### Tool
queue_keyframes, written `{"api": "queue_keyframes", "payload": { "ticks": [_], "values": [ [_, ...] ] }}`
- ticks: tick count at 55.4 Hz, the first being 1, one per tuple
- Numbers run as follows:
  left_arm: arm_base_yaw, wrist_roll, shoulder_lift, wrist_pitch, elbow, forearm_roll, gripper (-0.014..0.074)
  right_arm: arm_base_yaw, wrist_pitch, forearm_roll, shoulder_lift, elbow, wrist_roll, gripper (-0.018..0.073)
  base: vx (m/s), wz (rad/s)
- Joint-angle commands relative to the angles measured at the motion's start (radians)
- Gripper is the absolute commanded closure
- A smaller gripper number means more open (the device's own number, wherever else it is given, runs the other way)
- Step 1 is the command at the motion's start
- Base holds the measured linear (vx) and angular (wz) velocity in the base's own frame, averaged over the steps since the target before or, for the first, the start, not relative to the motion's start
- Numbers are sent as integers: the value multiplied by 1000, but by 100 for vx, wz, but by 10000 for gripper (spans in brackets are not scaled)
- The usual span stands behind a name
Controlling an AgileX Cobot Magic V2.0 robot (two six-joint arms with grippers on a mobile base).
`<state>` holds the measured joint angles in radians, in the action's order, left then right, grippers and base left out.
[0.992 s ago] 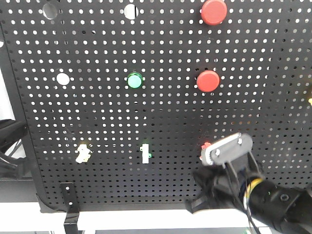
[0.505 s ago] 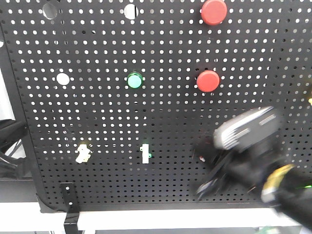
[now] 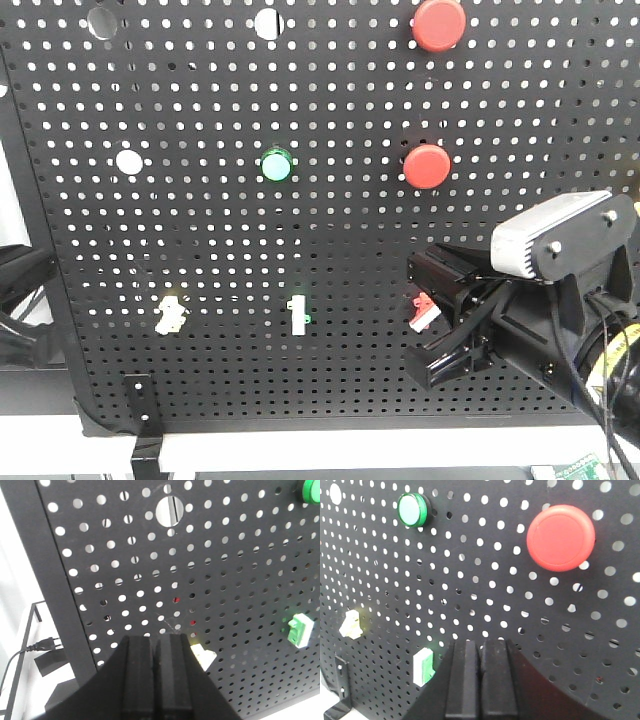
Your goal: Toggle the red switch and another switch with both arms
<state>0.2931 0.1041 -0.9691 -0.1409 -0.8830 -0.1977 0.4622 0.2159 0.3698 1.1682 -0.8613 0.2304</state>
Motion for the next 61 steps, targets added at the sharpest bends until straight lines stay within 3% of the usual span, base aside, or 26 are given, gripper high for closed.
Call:
{"api": "queue_keyframes", "payload": {
  "ticks": [1, 6, 7, 8, 23, 29, 41, 50, 61],
  "values": [
    [-1, 9, 11, 80, -30, 9, 594, -7, 82, 0, -21, -32, -10, 566, 0, 0],
    [-1, -23, 25, 80, 0, -39, 594, -7, 82, 0, -21, -32, -10, 566, 0, 0],
    [-13, -113, 150, 109, 121, -21, 594, -7, 82, 0, -21, -32, -10, 566, 0, 0],
    [-20, -121, 177, 114, 150, -13, 594, -7, 82, 0, -21, -32, -10, 566, 0, 0],
    [-223, -123, 607, 141, 576, 114, 594, -7, 82, 0, -21, -32, -10, 566, 0, 0],
    [-271, -120, 776, 141, 736, 142, 594, -7, 82, 0, -21, -32, -10, 566, 0, 0],
    [-271, -59, 1004, 141, 921, 142, 594, -7, 82, 0, -21, -32, -10, 566, 0, 0],
    [-269, 4, 988, 108, 929, 142, 594, -7, 82, 0, -21, -32, -10, 566, 0, 0],
    [-269, 4, 988, 105, 928, 141, 594, -7, 82, 0, -21, -32, -10, 566, 0, 0]
  ]
}}
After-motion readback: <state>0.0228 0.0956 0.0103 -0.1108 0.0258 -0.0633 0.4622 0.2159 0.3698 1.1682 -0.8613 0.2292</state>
